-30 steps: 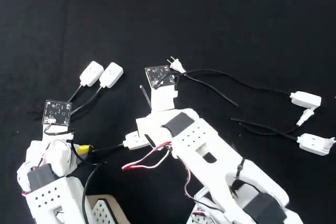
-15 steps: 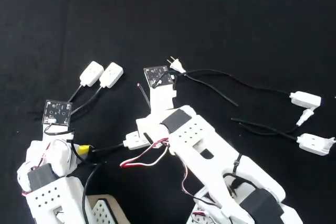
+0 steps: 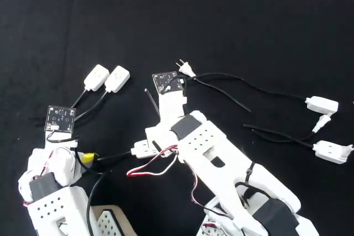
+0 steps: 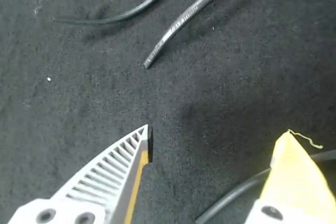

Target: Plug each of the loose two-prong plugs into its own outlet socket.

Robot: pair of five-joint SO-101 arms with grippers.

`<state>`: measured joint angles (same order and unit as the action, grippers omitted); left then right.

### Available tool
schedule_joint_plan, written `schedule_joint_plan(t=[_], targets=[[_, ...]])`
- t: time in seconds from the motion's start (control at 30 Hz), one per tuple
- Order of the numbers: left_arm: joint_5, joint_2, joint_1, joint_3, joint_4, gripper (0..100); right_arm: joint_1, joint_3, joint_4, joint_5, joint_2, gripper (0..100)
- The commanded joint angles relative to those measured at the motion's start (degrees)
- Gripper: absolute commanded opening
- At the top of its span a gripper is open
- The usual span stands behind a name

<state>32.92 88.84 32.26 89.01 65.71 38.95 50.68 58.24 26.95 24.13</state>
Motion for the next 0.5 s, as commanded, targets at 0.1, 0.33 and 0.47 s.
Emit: schedule_joint_plan(t=[0.1, 0.33, 0.47], targets=[[0.5, 0.4, 0.5, 0.0, -0.9, 36, 1.0, 0.6, -0.2, -1.5, -0.1, 1.2], [0.5, 0.4, 0.5, 0.0, -0.9, 36, 1.1, 2.3, -0.7, -3.0, -0.1, 1.2], [0.5, 0.4, 0.5, 0.0, -0.9, 36, 4.7, 3.5, -1.0, -4.6, -0.1, 1.2]])
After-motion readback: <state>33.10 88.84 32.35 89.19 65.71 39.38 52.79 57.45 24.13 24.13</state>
